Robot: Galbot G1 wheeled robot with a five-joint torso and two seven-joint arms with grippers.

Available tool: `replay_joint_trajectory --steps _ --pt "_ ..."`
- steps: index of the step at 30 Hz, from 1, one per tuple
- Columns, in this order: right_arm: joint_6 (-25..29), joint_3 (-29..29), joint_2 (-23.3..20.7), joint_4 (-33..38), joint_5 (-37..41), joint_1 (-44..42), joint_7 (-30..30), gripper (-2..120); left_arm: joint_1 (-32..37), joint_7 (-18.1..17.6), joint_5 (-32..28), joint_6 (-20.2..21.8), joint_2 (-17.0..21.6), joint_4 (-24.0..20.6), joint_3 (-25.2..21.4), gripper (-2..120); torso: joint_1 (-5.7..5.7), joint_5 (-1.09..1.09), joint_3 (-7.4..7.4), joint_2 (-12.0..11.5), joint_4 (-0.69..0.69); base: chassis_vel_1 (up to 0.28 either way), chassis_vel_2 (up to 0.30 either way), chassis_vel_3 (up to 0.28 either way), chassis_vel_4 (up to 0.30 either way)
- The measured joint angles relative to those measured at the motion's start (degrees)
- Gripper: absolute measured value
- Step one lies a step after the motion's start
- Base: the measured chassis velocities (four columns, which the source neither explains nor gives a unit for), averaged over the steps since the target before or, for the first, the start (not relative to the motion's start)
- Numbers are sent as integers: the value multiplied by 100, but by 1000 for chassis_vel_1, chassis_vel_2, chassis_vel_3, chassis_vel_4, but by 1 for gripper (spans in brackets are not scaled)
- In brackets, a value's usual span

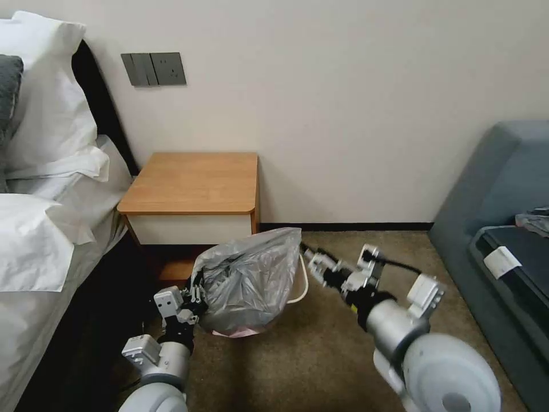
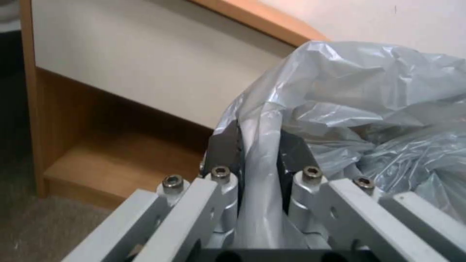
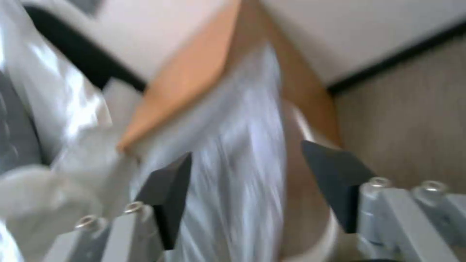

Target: Pick up the garbage bag from the table and place it over the trash can.

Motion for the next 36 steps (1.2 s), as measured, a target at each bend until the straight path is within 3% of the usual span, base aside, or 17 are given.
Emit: replay_joint_trajectory --steps 6,9,13,29,36 --pt "-187 -117 53 -12 56 -69 110 84 -25 -17 8 20 3 -83 6 8 0 0 0 0 0 0 0 0 0" --pt "-201 -166 102 -95 90 -10 87 98 -16 -18 164 23 17 -150 50 8 0 0 0 0 0 0 0 0 0" --pt "-221 -228 133 -151 101 0 36 100 -3 -17 253 22 33 -199 60 8 0 -1 0 0 0 0 0 0 0" --pt "-172 -307 186 -527 -33 131 -283 98 22 -4 237 61 40 -415 129 8 0 0 1 0 0 0 0 0 0" --pt "-108 -428 235 -605 -83 201 -440 75 4 4 229 70 36 -404 149 8 0 0 1 0 1 0 0 0 0"
